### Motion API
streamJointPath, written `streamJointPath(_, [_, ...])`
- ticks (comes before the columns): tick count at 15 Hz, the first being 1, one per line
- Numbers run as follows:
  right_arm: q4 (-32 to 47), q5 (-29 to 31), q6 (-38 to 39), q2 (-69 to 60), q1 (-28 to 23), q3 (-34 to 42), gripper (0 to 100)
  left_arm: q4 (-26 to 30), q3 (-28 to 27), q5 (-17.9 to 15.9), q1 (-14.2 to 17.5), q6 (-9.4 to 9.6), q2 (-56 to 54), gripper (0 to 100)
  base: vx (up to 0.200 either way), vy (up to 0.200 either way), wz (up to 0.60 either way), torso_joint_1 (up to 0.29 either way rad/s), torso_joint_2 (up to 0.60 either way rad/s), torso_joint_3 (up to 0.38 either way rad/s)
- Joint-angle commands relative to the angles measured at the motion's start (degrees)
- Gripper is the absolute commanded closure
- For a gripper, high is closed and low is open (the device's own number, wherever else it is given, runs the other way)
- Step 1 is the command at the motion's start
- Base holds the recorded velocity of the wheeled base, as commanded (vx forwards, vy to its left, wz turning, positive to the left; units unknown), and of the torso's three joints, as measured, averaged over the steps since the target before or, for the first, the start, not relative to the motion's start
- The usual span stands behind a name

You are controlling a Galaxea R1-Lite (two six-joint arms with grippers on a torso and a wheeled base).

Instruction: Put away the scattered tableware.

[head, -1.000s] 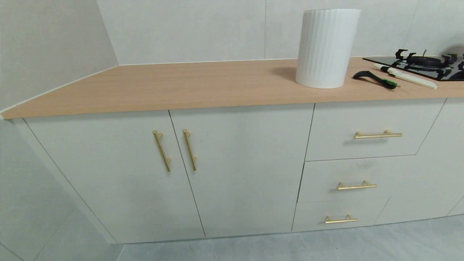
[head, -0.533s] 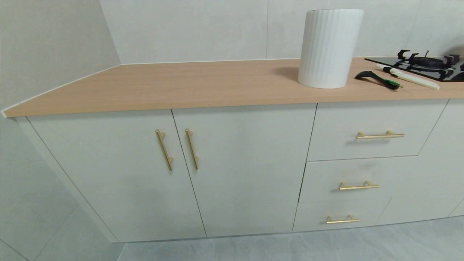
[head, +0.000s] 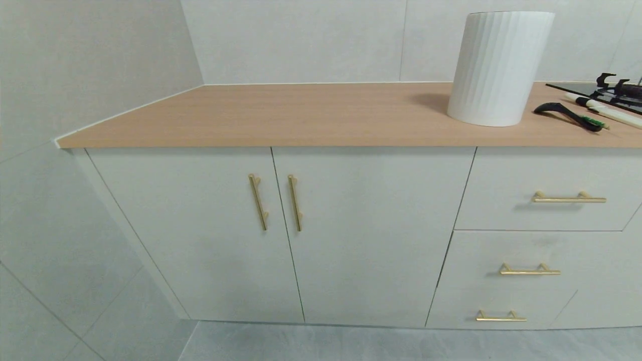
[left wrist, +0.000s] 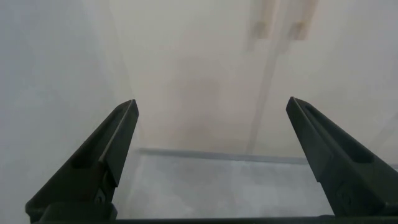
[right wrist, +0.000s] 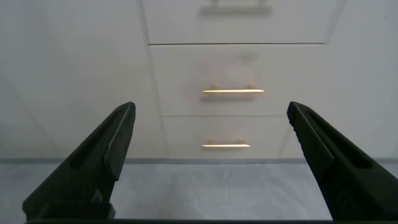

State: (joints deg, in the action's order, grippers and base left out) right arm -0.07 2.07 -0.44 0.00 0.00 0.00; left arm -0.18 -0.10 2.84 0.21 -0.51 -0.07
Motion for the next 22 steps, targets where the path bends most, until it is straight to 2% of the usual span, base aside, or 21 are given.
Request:
streamJointPath(1, [-0.01, 0.04, 0.00, 0.09, 0.00, 0.00, 0, 0.01, 0.01, -0.03, -0.03, -0.02, 0.07, 0, 0.000, 0.000, 0.00, 0.000, 0.00, 0.000])
streamJointPath(6, [-0.01, 0.04, 0.00, 0.09, 0.00, 0.00, 0, 0.01, 0.01, -0.03, -0.03, 0.42, 0.07, 0, 0.000, 0.000, 0.00, 0.000, 0.00, 0.000])
streamJointPath(16, [-0.01, 0.04, 0.00, 0.09, 0.00, 0.00, 0, 0.01, 0.01, -0.03, -0.03, 0.42, 0.07, 0, 0.000, -0.200, 0.00, 0.000, 0.00, 0.004])
streamJointPath(22, [-0.01, 0.04, 0.00, 0.09, 0.00, 0.00, 0, 0.01, 0.01, -0.03, -0.03, 0.16, 0.07, 0, 0.000, 0.000, 0.00, 0.000, 0.00, 0.000])
